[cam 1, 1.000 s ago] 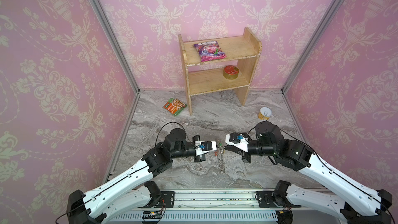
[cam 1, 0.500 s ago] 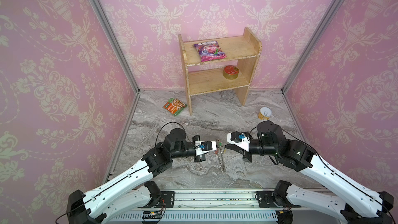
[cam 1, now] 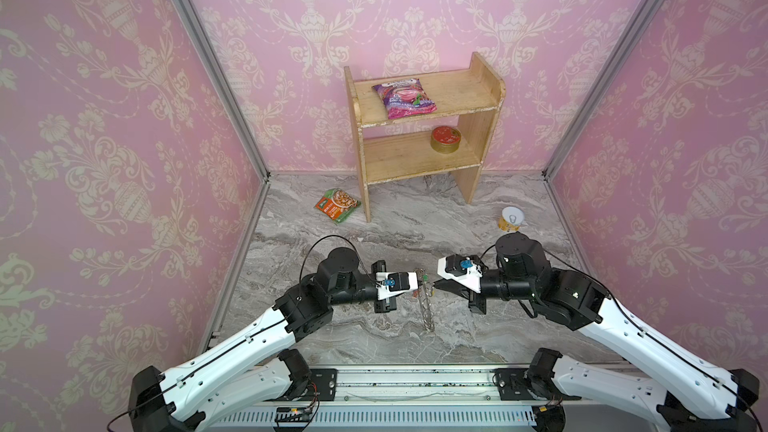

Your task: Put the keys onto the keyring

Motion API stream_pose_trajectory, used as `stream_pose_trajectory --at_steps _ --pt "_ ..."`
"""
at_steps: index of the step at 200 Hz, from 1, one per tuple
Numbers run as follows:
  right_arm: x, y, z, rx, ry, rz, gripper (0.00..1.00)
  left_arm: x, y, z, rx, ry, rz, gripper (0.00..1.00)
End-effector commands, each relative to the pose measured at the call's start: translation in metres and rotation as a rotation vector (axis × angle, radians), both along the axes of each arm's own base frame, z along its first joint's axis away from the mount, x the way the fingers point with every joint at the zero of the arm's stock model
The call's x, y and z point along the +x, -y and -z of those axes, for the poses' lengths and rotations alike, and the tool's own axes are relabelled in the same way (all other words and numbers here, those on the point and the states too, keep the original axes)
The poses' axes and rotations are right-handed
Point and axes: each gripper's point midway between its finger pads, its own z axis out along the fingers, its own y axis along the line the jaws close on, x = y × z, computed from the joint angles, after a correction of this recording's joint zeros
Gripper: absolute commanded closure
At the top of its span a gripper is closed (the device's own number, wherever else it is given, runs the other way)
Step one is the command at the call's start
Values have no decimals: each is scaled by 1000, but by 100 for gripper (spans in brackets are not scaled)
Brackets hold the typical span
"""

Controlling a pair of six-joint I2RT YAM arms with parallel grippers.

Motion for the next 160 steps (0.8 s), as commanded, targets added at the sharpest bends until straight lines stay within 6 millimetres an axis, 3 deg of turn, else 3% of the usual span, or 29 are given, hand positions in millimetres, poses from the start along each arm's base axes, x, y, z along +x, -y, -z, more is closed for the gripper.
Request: stream_pose_trajectory --at_steps 1,83,160 --pt "0 -3 -15 35 -1 -3 100 -5 -1 -13 -42 31 24 100" --pt "8 3 -11 16 8 42 100 -5 -3 -13 -40 36 19 100" --pt "3 -2 -18 51 -3 2 100 -5 -2 -13 -43 31 25 100"
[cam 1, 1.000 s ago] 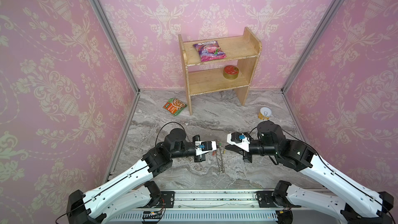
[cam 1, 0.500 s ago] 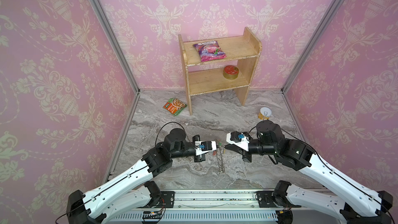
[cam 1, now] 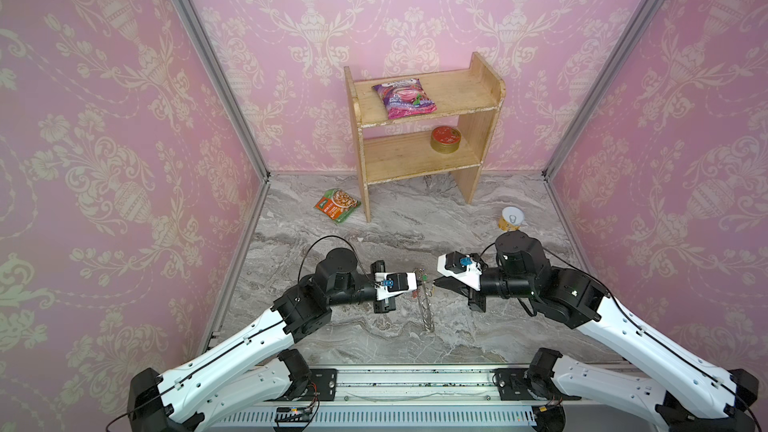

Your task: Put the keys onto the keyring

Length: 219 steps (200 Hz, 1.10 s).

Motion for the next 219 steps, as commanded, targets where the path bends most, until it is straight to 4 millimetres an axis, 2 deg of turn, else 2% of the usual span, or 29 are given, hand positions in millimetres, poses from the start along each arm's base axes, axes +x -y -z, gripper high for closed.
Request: stream_pose_trajectory --at_steps 1,219 --pt "-1 -3 -18 50 1 -9 100 -4 0 -9 -34 22 27 100" --pt "-7 -9 -19 64 -28 -56 100 -6 0 -9 -35 17 35 100"
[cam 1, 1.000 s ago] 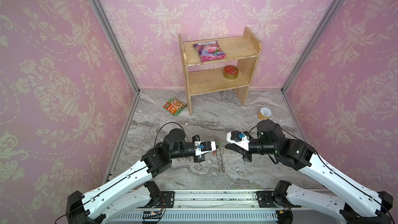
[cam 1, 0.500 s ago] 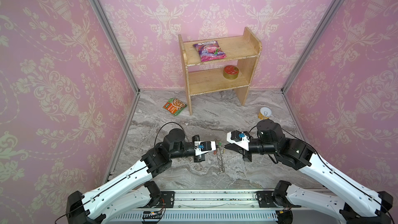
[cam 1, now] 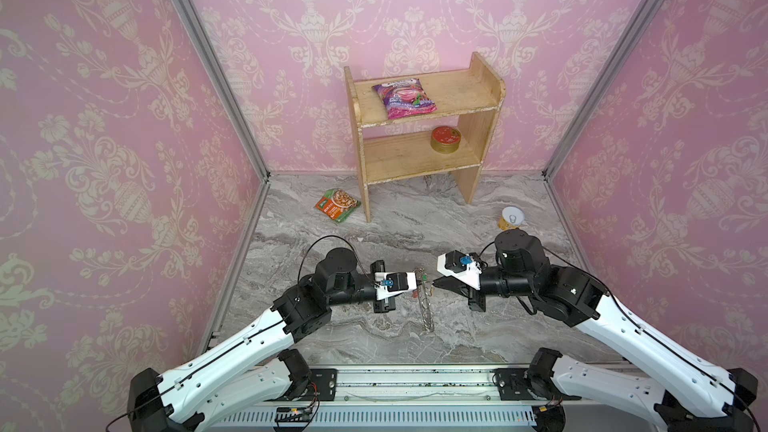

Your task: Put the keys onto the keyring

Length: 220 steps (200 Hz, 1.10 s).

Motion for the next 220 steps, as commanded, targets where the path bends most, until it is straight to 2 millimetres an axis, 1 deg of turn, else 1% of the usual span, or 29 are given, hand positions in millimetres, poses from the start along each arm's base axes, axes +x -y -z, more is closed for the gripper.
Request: stream_pose_trajectory --at_steps 1,176,220 --pt "-4 -6 -17 50 -11 -27 100 -6 0 -9 -34 16 35 100" --pt "-10 -9 -18 58 -36 -68 100 -8 1 -6 -28 9 54 100" --pt "-9 -10 -18 55 -39 -69 100 -9 2 -7 -32 7 61 100"
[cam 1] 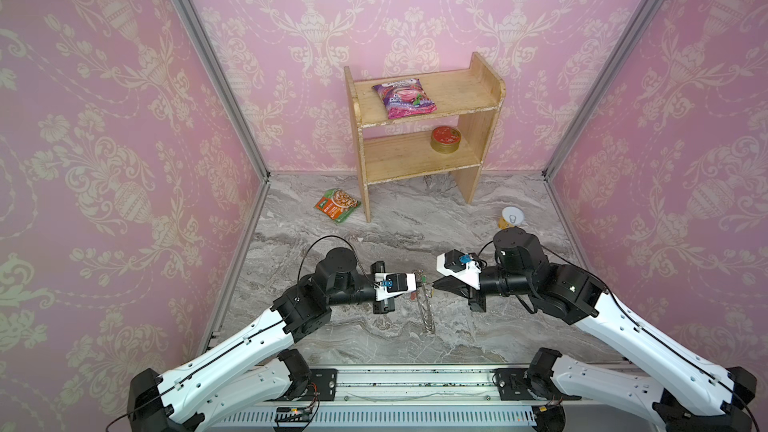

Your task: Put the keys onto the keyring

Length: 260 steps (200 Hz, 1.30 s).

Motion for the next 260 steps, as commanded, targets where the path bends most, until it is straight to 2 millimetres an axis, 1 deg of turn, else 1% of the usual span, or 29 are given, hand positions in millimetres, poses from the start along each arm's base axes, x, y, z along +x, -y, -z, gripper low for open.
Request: stream_pose_trajectory --at_steps 1,46,63,169,243,260 --pt "-6 -8 -19 59 0 -47 100 -7 2 -9 -34 17 42 100" --pt "-4 -9 -21 60 4 -44 100 -8 3 -9 -38 12 52 100" --pt "-4 -8 -21 59 7 -41 100 -8 3 -7 -30 5 53 100" --pt "-3 0 -37 107 50 -8 100 -8 6 0 -9 -30 66 100" --pt "-3 -2 -35 106 39 -17 100 -11 7 -3 -17 -44 78 100" --pt "-3 -3 -31 92 22 -18 100 -10 6 -6 -25 -35 71 100"
